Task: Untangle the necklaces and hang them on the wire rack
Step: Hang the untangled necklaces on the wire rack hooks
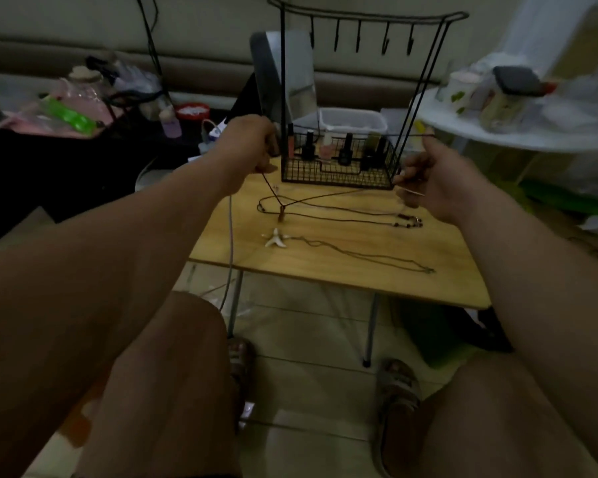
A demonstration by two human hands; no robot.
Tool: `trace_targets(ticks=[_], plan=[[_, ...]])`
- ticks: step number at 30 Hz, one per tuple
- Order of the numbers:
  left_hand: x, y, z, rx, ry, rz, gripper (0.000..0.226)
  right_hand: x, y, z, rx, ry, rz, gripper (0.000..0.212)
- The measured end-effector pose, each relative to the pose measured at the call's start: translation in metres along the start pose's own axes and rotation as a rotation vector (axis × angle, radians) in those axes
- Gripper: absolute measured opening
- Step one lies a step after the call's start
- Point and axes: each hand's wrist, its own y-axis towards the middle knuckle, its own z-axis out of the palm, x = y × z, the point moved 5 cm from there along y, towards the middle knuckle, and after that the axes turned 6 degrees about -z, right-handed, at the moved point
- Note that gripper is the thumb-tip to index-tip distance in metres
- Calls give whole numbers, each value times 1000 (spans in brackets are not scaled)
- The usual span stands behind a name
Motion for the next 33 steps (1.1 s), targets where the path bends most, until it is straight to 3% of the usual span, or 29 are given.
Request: trace_targets(ticks=[5,9,12,15,17,23,25,28,33], plan=[[-14,3,2,214,-123,-7,19,36,-1,17,78,37,-42,55],[-35,2,12,317,201,110,10,62,-4,32,156,-163,-108,47],[-43,4,18,331,413,153,16,71,-6,38,204,-282,-128,41],[-44,5,20,277,474,190,7,72,-8,40,226,-345,-133,40],[-42,5,20,256,493,200,12,72,-8,36,219,-355,-128,39],[-41,1,15,400,787,245,23,71,0,20,229,-350,-109,37],[-44,4,14,407,753,247,23,73,3,17,236,-344,-112,35],[-50,14,11,387,483,202,30,77,12,10,241,-281,-126,32],[-65,44,-4,221,188,161,29,93,34,2,212,-231,-208,20]])
